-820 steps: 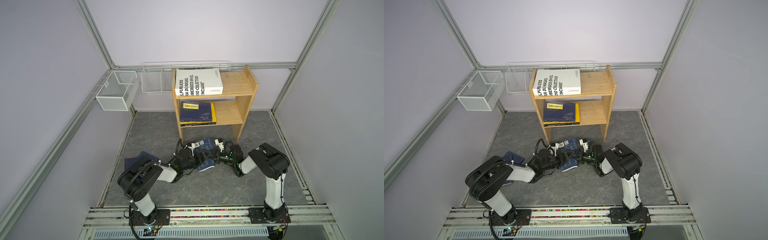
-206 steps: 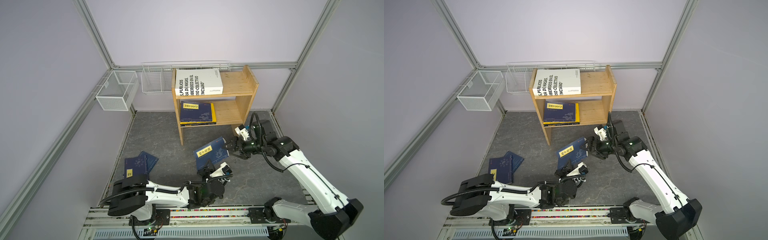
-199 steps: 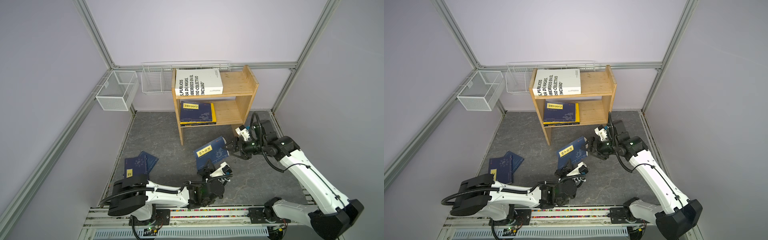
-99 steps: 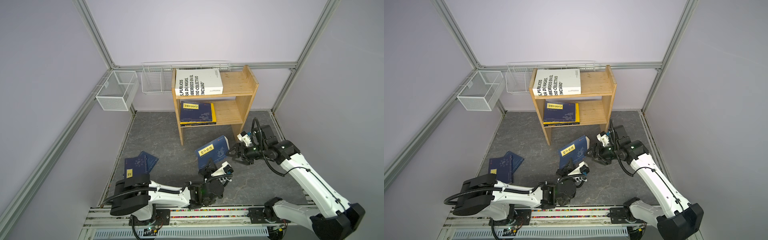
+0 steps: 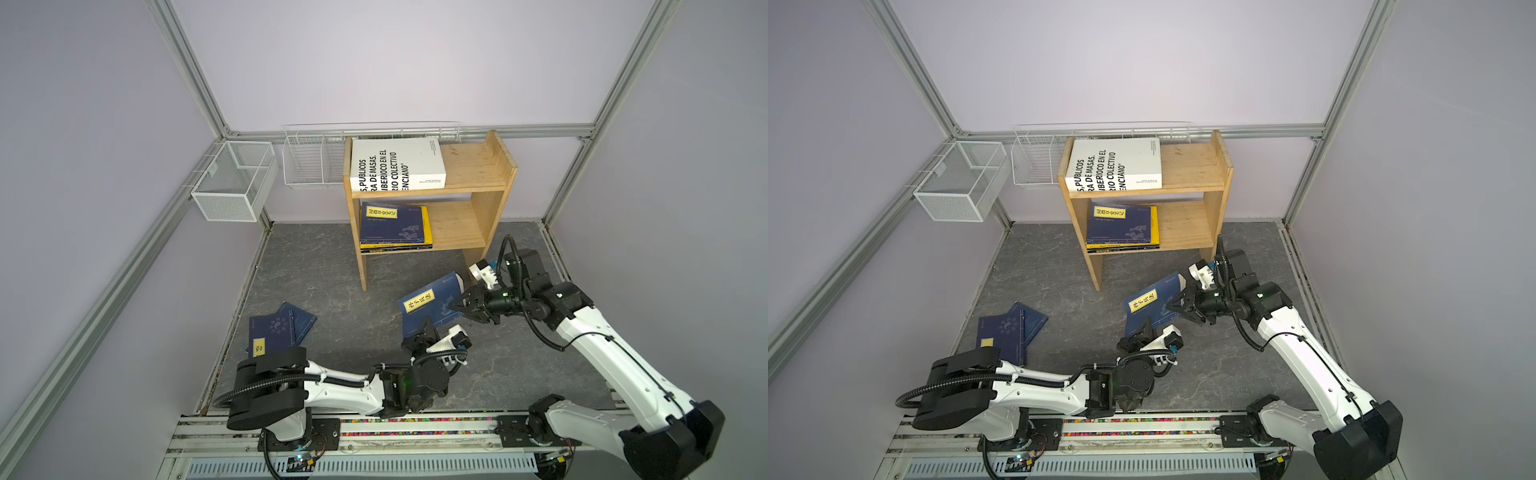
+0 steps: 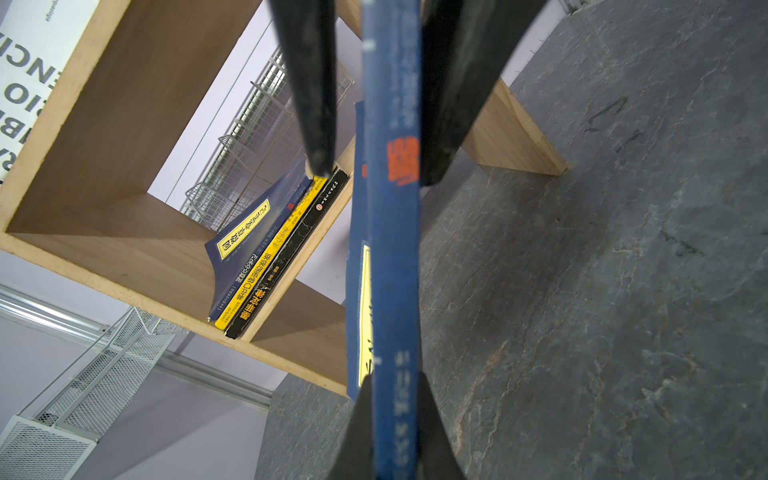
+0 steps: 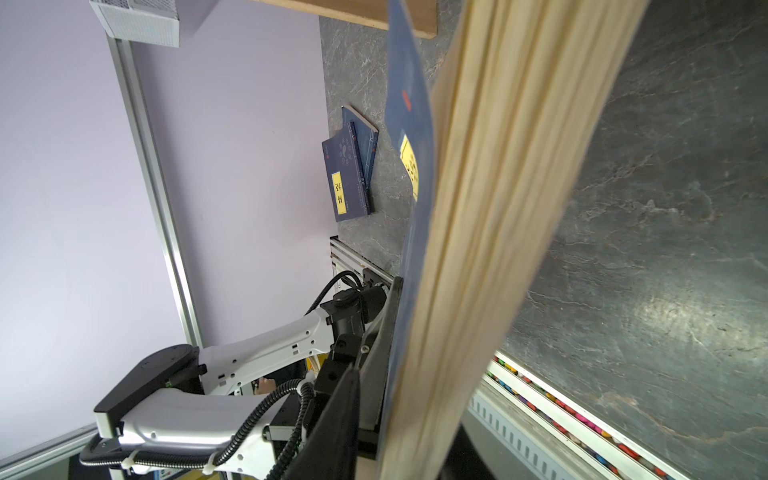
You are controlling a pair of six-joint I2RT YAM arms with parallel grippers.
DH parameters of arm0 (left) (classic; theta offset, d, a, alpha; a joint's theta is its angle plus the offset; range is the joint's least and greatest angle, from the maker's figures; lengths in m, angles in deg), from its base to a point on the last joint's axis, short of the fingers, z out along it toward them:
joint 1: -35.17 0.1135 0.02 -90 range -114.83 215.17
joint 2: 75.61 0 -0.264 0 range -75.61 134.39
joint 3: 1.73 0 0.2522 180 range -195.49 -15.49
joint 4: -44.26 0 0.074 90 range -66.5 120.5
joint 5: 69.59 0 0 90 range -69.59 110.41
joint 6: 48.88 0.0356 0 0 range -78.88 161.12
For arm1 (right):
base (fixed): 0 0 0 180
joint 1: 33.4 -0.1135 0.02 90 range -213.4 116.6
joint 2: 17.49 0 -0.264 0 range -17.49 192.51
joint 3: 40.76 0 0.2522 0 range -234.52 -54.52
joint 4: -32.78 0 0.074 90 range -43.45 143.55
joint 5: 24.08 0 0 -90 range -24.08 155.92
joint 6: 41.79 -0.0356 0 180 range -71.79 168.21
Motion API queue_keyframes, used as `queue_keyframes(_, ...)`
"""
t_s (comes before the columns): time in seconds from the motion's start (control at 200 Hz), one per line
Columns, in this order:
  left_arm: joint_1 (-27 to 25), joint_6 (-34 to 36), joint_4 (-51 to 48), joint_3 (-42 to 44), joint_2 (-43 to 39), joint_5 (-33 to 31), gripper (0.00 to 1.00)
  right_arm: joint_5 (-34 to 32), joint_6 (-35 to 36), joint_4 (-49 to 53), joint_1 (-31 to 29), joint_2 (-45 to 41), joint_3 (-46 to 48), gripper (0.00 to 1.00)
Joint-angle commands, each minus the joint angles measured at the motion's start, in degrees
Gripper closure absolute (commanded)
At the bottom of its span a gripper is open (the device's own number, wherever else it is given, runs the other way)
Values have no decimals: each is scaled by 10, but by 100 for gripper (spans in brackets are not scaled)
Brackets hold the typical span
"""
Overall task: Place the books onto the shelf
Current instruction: 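Carry the blue book toward the shelf with the left gripper while the right regrasps, then insert the blue book into the lower shelf with the right gripper while the left withdraws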
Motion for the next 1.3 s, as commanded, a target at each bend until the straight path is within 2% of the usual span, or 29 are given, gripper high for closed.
queue_keyframes(0.0, -4, 26, 44, -25, 11, 38, 100, 16, -7, -22, -4, -4, 11, 81)
queue_keyframes(0.06, -4, 27, 52, -27, 13, 46, 100, 6, -2, -15, -4, -8, 11, 86)
queue_keyframes(0.13, -3, 19, 65, -31, 9, 48, 85, -18, 11, -2, -3, -12, 6, 88)
queue_keyframes(0.18, -3, -12, 37, -42, -5, 58, 71, -30, 21, 0, 1, -13, 4, 88)
queue_keyframes(0.255, -1, -91, -55, -63, -39, 88, 52, -38, 25, -5, 6, -11, -1, 89)
queue_keyframes(0.315, 1, -164, -124, -72, -71, 110, 41, -35, 29, -17, 11, -6, -9, 89)
queue_keyframes(0.41, 8, -278, -227, -76, -141, 139, 29, -38, 42, -31, 12, -1, -25, 89)
queue_keyframes(0.47, 26, -372, -308, -77, -202, 184, 22, -38, 44, -60, 12, -7, -19, 90)
queue_keyframes(0.505, 49, -435, -349, -74, -243, 214, 19, -32, 41, -82, 12, -11, -14, 90)
queue_keyframes(0.55, 97, -521, -403, -68, -298, 282, 12, -15, 40, -107, 13, -16, -12, 89)
queue_keyframes(0.62, 196, -644, -453, -42, -383, 431, 7, 10, 44, -138, 12, -28, -14, 89)
queue_keyframes(0.73, 347, -781, -447, 18, -502, 591, 0, 7, 50, -191, 14, -63, -10, 89)
queue_keyframes(0.83, 463, -869, -466, 22, -535, 725, 0, -10, 20, -273, 14, -86, 11, 90)
queue_keyframes(0.91, 527, -957, -433, 28, -507, 844, 0, -7, -21, -359, 14, -83, 32, 89)
queue_keyframes(1.005, 540, -1080, -261, 76, -445, 916, 2, -11, -77, -463, 13, -66, 56, 89)
queue_keyframes(1.085, 541, -1147, -108, 118, -400, 916, 5, -16, -102, -494, 12, -47, 60, 89)
queue_keyframes(1.295, 536, -1189, 34, 122, -324, 921, 6, -35, -122, -509, 8, -25, 63, 89)
